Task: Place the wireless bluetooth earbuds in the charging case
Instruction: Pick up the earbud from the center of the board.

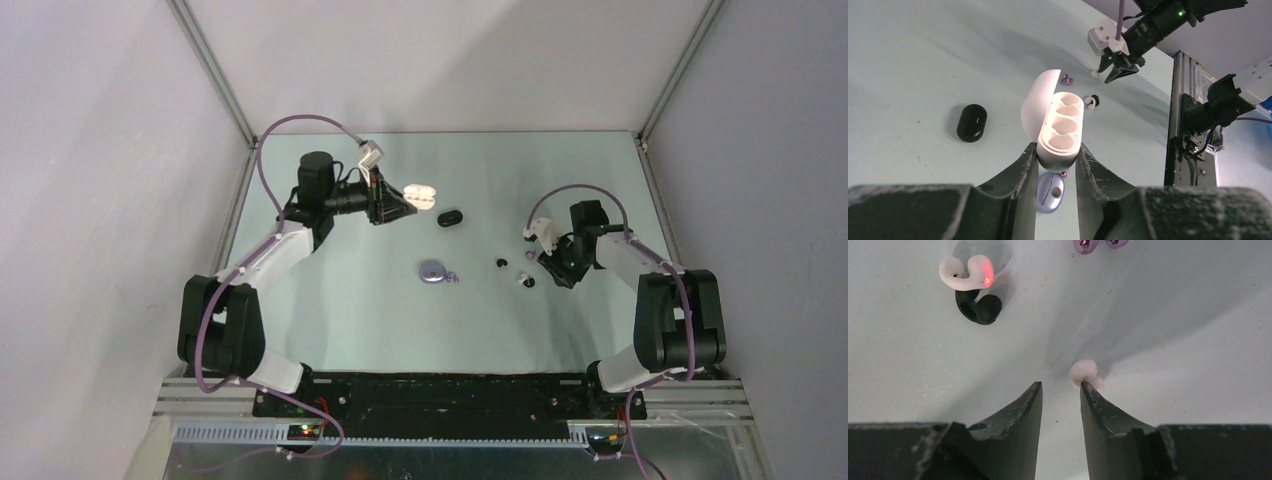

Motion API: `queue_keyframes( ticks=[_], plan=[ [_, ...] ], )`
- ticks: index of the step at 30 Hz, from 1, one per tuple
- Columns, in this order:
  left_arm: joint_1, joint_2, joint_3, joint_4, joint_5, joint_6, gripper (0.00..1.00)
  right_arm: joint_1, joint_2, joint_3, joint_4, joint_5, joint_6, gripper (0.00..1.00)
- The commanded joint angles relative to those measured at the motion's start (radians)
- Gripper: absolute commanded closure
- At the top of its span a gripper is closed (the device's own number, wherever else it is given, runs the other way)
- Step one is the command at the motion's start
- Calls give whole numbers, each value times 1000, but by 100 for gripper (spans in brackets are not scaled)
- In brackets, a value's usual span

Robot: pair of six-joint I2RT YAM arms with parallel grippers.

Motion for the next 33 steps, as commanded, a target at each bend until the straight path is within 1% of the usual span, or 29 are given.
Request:
queue_keyframes(
  ticks=[1,13,19,24,26,30,33],
  plan=[
    [6,5,39,0,3,22,99,-6,17,44,33,-8,-36,61],
    [6,10,38,-14,-3,18,99,-10,68,82,29,1,-62,62],
    [6,13,41,-17,-6,18,98,-12,72,101,27,3,-70,68],
    [7,18,44,-14,-7,16,98,-17,69,107,27,5,-73,74],
    [7,22,47,-15,-6,15,99,-17,71,107,27,7,-77,75],
    [6,30,55,-14,-4,10,99,-23,58,112,15,0,-83,75],
    [8,28,56,-17,-3,14,99,-37,17,112,-11,-60,-102,73]
  ],
)
